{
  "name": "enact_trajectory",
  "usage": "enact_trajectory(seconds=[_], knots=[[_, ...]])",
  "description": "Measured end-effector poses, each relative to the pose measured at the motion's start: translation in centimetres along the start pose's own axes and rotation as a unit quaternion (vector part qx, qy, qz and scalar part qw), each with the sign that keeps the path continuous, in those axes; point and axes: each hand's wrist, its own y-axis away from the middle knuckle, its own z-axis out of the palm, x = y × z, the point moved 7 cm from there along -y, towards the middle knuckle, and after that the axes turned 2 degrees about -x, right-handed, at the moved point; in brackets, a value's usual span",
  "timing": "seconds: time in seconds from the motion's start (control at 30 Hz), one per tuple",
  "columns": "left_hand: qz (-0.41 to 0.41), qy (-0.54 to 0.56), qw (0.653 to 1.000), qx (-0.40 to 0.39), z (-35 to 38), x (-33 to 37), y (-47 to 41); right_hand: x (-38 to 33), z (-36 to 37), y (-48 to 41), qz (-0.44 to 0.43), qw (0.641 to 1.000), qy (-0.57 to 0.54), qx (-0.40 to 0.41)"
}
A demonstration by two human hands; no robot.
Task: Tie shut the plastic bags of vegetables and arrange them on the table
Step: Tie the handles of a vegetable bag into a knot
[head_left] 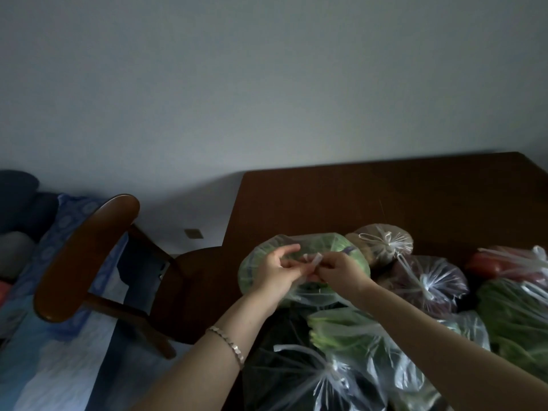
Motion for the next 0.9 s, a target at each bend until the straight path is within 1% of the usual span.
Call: enact_trajectory(seconds=[0.07, 0.1, 0.17, 0.27, 0.33, 0.43, 0.47, 0.5, 0.57, 0.63, 0.67, 0.77, 0.9], knots=[[0.0, -0.021, 1.0, -0.017, 0.0, 0.1, 0.0, -0.1, 0.4, 0.2, -0.01, 0.998, 0.024, -0.049], [-0.009, -0.028, 0.999, -0.031, 0.2, 0.0, 0.0, -0.2, 0.5, 0.3, -0.013, 0.998, 0.015, -0.06], [-0.029, -0.048, 0.997, -0.053, 0.4, -0.5, -0.2, 0.0, 0.3, 0.5, -0.009, 0.999, -0.001, -0.037], [-0.043, -0.044, 0.996, -0.061, 0.7, -1.8, -0.9, 0.2, -0.2, 0.3, -0.025, 0.999, 0.025, 0.017], [-0.036, -0.027, 0.997, -0.055, 0.8, -2.0, -0.9, 0.1, -0.5, 0.1, -0.039, 0.997, 0.062, 0.026], [-0.014, 0.0, 0.999, -0.05, 1.0, -1.7, -0.5, 0.7, -1.0, -0.3, -0.033, 0.994, 0.097, 0.034], [-0.009, 0.01, 0.999, -0.04, 0.9, -1.8, -0.6, 1.0, -1.1, -0.3, -0.022, 0.996, 0.076, 0.038], [-0.01, 0.026, 0.999, -0.029, 0.7, -1.8, -0.6, 1.4, -1.1, -0.3, -0.002, 0.999, 0.032, 0.033], [-0.025, 0.075, 0.997, -0.003, 0.3, -2.2, -0.7, 1.7, -0.5, 0.0, 0.029, 0.999, -0.045, -0.002], [-0.034, 0.134, 0.99, 0.008, 0.2, -2.6, -0.9, 1.4, 0.1, 0.3, 0.018, 0.998, -0.036, -0.038], [-0.033, 0.14, 0.99, 0.005, 0.1, -2.7, -1.1, 1.2, 0.3, 0.5, 0.002, 0.999, -0.017, -0.048], [-0.022, 0.072, 0.997, -0.012, 0.4, -2.8, -1.3, 1.2, 0.4, 0.6, -0.034, 0.998, 0.013, -0.048], [-0.023, 0.018, 0.999, -0.046, 1.0, -2.6, -1.1, 2.5, 0.0, 0.5, -0.015, 1.0, 0.004, -0.019]])
